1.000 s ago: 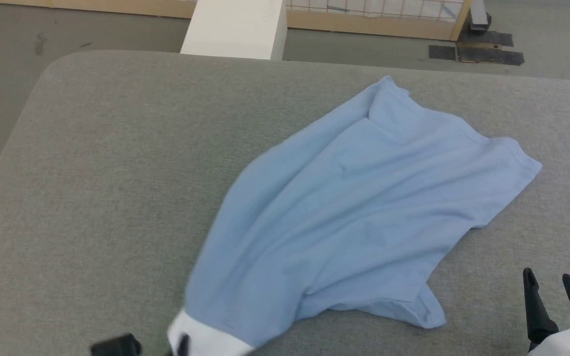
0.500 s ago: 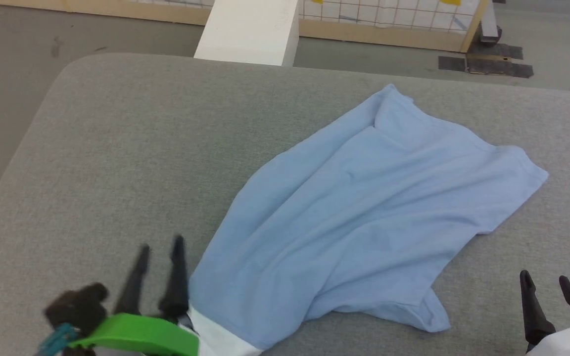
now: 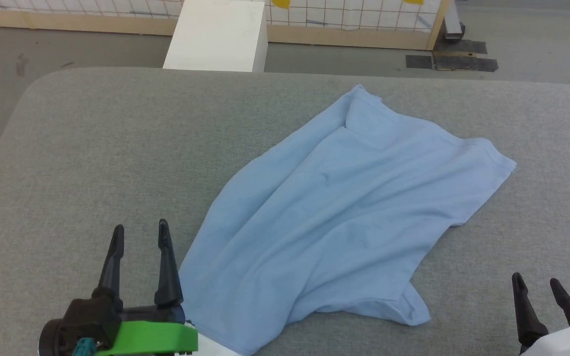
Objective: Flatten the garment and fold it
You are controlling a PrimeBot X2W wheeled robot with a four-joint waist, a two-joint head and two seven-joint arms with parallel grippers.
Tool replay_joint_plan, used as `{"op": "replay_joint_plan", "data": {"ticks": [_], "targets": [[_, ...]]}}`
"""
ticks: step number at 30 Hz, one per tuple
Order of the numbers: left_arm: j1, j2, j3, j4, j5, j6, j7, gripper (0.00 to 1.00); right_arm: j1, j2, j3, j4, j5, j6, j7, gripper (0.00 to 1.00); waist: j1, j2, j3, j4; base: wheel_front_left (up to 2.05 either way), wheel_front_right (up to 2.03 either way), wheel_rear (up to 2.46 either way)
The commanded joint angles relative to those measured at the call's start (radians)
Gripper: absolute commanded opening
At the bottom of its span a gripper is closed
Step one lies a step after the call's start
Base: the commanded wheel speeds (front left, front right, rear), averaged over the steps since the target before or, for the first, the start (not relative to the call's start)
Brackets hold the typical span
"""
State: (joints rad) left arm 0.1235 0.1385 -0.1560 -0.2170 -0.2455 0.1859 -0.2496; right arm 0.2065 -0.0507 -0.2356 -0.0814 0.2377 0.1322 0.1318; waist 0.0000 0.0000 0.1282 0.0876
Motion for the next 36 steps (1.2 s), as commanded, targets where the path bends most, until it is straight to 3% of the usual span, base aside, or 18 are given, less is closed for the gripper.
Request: {"op": "replay_joint_plan", "data": {"ticks": [1, 6, 12, 17, 22, 30, 31, 32, 33, 36], "targets": [[-0.001, -0.006, -0.001, 0.006, 0.005, 0.001, -0.008, 1.0, -0.009, 0.0, 0.004, -0.009, -0.003, -0.002, -0.004, 1.0, 0.0, 0.0, 0.002, -0.002, 0.0, 0.0, 0.0], [-0.014, -0.018, -0.001, 0.011, 0.009, -0.005, -0.011, 1.0, -0.083, 0.0, 0.027, -0.057, -0.041, -0.002, 0.05, 1.0, 0.0, 0.0, 0.021, 0.0, 0.0, 0.0, 0.0], [-0.048, -0.034, -0.009, 0.013, 0.012, -0.02, -0.012, 1.0, -0.273, -0.002, 0.067, -0.079, -0.078, -0.002, 0.226, 1.0, 0.0, 0.0, 0.072, 0.017, 0.0, 0.0, 0.0], [-0.083, -0.048, -0.024, 0.014, 0.02, -0.034, -0.012, 1.0, -0.438, -0.054, 0.065, 0.005, -0.091, -0.002, 0.396, 1.0, 0.0, 0.0, 0.134, 0.042, 0.0, 0.0, 0.0], [-0.12, -0.059, -0.037, 0.016, 0.031, -0.045, -0.012, 1.0, -0.546, -0.118, 0.072, 0.135, -0.104, -0.002, 0.478, 1.0, 0.0, 0.0, 0.191, 0.073, 0.0, 0.0, 0.0], [-0.146, -0.068, -0.054, 0.027, 0.043, -0.059, -0.012, 1.0, -0.583, -0.175, 0.108, 0.302, -0.128, -0.002, 0.628, 1.0, 0.0, 0.0, 0.217, 0.106, 0.0, 0.0, 0.0], [-0.146, -0.069, -0.054, 0.029, 0.043, -0.06, -0.012, 1.0, -0.584, -0.176, 0.111, 0.308, -0.121, -0.002, 0.639, 0.8, 0.0, 0.0, 0.216, 0.109, 0.0, 0.0, 0.0], [-0.146, -0.07, -0.055, 0.032, 0.043, -0.061, -0.012, 1.0, -0.588, -0.177, 0.112, 0.309, -0.113, -0.002, 0.643, 0.33, 0.0, 0.0, 0.214, 0.111, 0.0, 0.0, 0.0], [-0.145, -0.071, -0.055, 0.034, 0.042, -0.062, -0.012, 1.0, -0.592, -0.179, 0.113, 0.305, -0.107, -0.002, 0.641, 0.0, 0.0, 0.0, 0.212, 0.112, 0.0, 0.0, 0.0], [-0.143, -0.074, -0.059, 0.046, 0.039, -0.067, -0.012, 1.0, -0.606, -0.205, 0.128, 0.277, -0.101, -0.002, 0.62, 0.0, 0.0, 0.0, 0.2, 0.121, 0.0, 0.0, 0.0]]}}
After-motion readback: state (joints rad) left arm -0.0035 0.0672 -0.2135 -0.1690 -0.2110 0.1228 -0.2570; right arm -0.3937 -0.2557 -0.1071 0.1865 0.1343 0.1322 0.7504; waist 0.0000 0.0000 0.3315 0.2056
